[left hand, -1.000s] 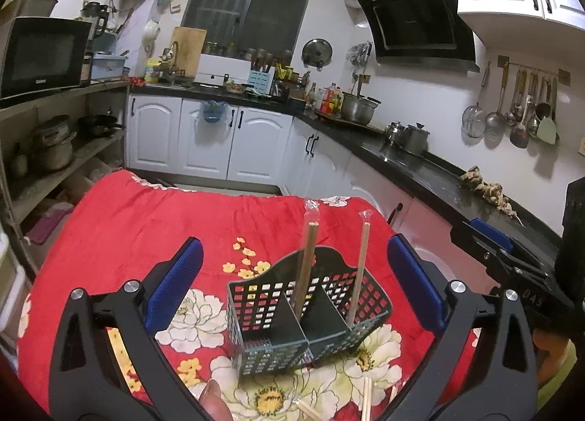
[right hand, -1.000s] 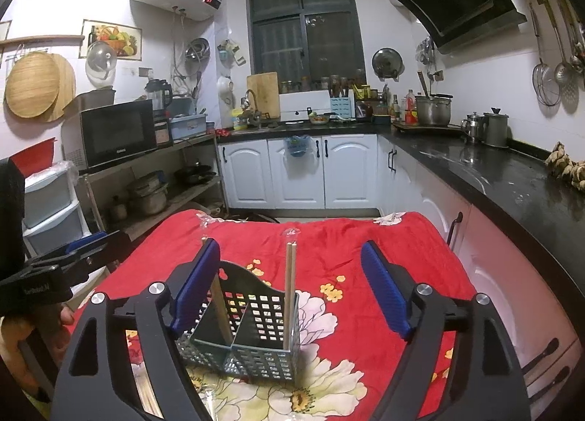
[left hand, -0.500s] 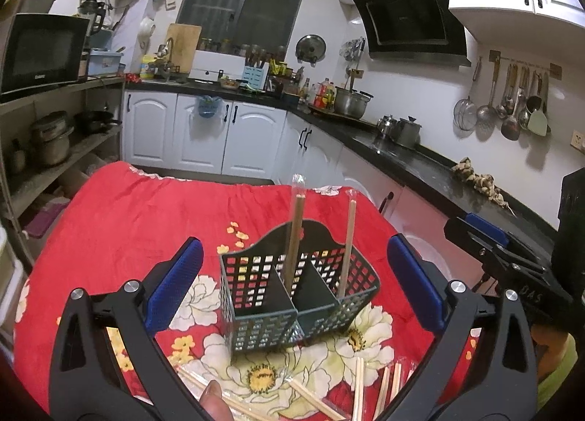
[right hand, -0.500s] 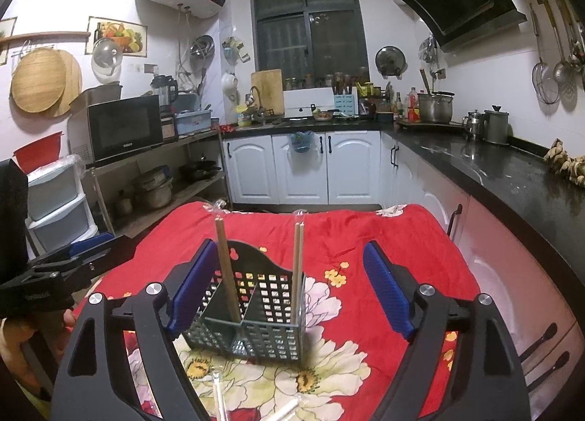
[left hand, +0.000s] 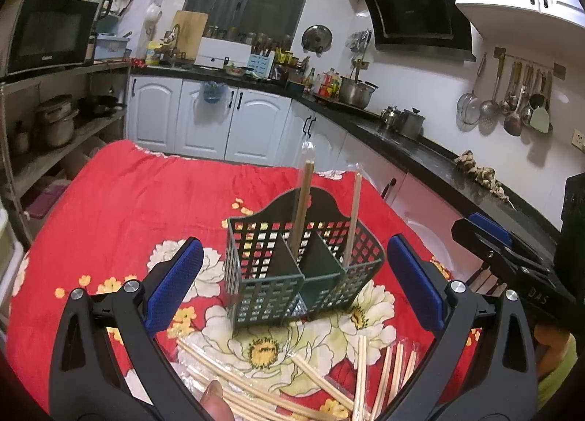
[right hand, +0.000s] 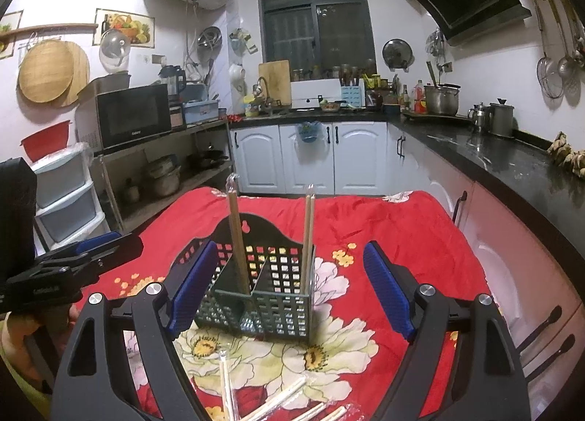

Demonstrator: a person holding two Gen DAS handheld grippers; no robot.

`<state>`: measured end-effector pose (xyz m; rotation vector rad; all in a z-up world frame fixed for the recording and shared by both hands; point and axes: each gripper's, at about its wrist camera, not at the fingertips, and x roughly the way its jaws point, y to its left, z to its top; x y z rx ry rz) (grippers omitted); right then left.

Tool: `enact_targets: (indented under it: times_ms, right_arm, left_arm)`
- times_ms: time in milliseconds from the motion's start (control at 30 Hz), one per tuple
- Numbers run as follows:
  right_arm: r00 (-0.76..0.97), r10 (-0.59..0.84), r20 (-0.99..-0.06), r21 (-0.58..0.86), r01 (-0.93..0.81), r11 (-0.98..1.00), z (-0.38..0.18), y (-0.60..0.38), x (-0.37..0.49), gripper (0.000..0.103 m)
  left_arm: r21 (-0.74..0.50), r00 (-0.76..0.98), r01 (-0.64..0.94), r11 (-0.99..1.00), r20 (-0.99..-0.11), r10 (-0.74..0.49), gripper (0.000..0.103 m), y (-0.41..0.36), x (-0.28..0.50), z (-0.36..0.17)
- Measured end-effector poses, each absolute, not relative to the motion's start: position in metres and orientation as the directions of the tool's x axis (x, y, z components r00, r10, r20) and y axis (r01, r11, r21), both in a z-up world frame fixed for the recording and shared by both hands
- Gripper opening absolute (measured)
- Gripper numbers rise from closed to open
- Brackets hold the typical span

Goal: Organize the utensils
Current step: 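Withdraw both open tools from the caddy back toward the chopstick pile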

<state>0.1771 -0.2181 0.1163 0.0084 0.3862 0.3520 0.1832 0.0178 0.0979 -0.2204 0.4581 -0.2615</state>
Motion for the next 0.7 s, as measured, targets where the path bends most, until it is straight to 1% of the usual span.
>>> enact_targets:
  times_ms: [467, 700]
  right_arm:
    - [0.837, 0.352, -0.419, 0.066, -0.359, 0.931, 0.092, -0.210, 0.166, 0.079]
    - [0.826, 0.333, -0.455, 0.069, -0.340, 0.938, 0.077, -0.217, 0.165, 0.079]
  left_arm:
    - [-0.282, 0.849, 0.174, 0.943, -0.443, -0.289, 0.093, 0.020, 0.171, 0.077]
    - [-0.303, 0.838, 0.146, 0.942, -0.469, -0.280, 0.093, 0.029, 0.162, 0.062]
